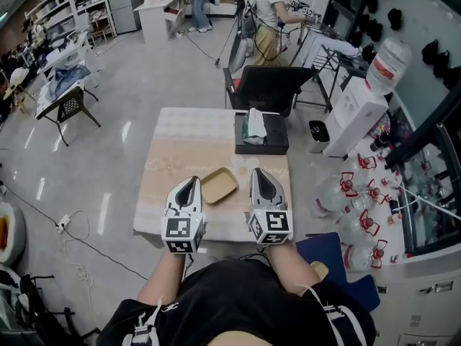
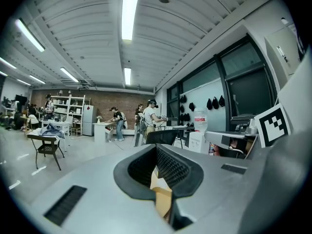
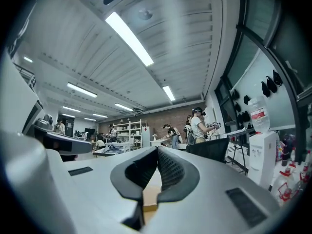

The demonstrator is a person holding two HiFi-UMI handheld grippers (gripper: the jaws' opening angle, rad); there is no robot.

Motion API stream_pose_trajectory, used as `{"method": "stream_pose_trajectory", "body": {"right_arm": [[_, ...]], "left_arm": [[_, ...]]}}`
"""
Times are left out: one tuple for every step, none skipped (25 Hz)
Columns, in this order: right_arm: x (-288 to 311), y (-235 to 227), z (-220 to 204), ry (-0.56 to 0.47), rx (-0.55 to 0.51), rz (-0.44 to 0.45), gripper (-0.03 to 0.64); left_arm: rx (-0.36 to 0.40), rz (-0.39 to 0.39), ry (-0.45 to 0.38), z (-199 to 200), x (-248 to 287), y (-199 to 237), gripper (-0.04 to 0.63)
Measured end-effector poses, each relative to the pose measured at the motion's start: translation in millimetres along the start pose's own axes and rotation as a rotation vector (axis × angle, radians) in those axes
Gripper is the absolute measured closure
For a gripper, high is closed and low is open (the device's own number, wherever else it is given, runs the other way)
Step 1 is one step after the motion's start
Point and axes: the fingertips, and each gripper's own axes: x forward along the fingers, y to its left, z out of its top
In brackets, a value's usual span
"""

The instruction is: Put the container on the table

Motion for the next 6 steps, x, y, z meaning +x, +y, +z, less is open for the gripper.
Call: {"method": "stream_pose_trajectory", "body": {"right_arm": [[0.0,0.3,-0.4,0.000,0.005,0.002,0.601],[0.2,0.1,-0.5,-0.001,0.007,0.003,0.601],[0.6,-0.5,-0.3,-0.001,0.007,0.004,0.601],[1.1,-1.2,0.0,-0.001,0.009,0.004,0.602],[1.6,-2.1,0.2,-0.002,0.011,0.005,0.601],[2.2,-2.9,0.4,-0.002,0.013,0.006,0.602]], "left_arm": [[0.002,-0.002,0.002,-0.3,0.5,-0.9,0.581],[0.003,-0.003,0.005,-0.4,1.4,-1.9,0.581],[0.003,-0.004,0.006,-0.3,2.4,-3.1,0.581],[0.003,-0.005,0.005,0.1,3.4,-4.4,0.581],[0.002,-0.006,0.005,0.5,4.3,-5.7,0.581],[0.001,-0.007,0.004,1.1,5.2,-7.0,0.581]]}}
